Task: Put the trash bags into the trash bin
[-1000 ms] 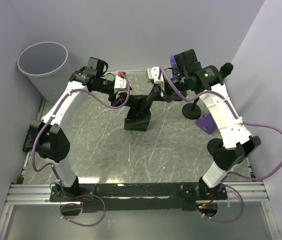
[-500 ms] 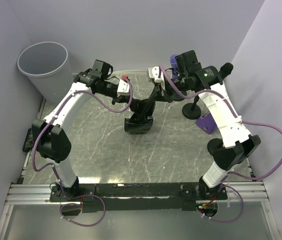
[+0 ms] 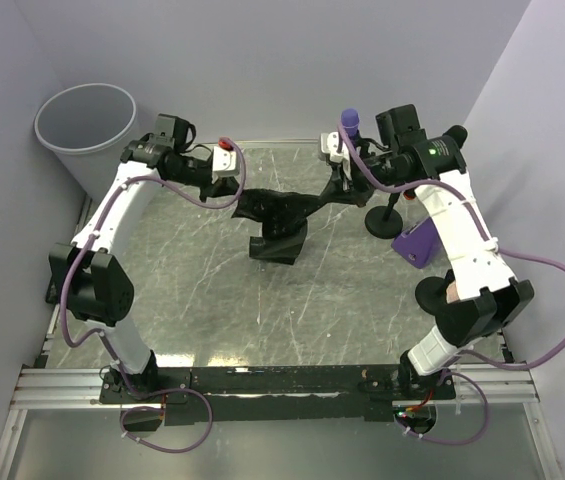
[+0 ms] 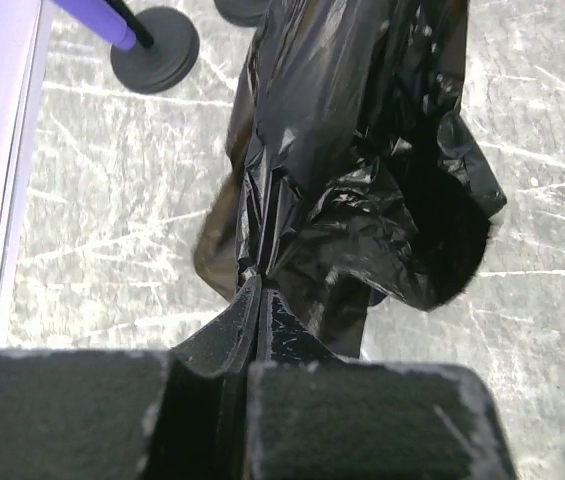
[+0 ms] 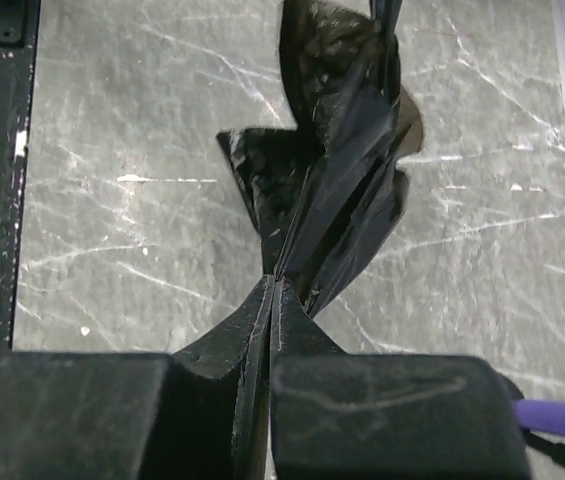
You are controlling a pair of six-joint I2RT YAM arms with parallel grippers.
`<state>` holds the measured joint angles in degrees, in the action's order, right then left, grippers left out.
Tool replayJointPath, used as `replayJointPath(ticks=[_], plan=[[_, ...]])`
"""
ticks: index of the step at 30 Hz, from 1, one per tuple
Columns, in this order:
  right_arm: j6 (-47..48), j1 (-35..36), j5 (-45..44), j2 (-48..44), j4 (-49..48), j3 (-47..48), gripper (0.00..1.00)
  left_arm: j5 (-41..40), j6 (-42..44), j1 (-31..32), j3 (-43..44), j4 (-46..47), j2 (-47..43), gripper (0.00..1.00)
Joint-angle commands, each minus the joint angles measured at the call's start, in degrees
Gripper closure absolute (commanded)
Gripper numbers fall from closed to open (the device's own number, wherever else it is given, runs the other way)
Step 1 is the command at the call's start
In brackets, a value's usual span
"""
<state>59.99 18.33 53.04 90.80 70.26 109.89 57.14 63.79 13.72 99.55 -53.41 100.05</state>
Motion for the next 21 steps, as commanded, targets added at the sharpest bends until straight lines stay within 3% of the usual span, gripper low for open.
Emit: replayJointPath(ticks=[1,11,13,15,18,21], plan=[[1.62,-2.32,-0.21,-5.2,0.58,-2.48,1.0,0.07,0.98,-0.62,1.96,-2.75,-2.67,0.99],[1.55,-5.32,-3.73,-6.25,-1.96,-8.46,0.97,0.86,0.47,-1.94,5.13,-4.25,-4.25,0.99],[-2.31,-3.75,-4.08,-5.99,-5.64,-7.85,0.73,2.53,-1.46,-1.76,6.18,-3.2,-4.6,0.99],[-4.08,-1.2,-4.69,-5.2,-9.16,-7.15,0.56,3.41,-2.79,-1.33,7.58,-2.84,-4.78,0.99],[-8.29,3.71,-5.57,-4.06,-17.66,-8.1,0.42,4.2,-4.46,-0.88,8.56,-2.84,-5.04,0.99],[-11.46,8.47,-5.31,-1.17,-23.05,-7.67,0.38,4.12,-5.34,-0.71,8.91,-3.28,-5.39,0.99]])
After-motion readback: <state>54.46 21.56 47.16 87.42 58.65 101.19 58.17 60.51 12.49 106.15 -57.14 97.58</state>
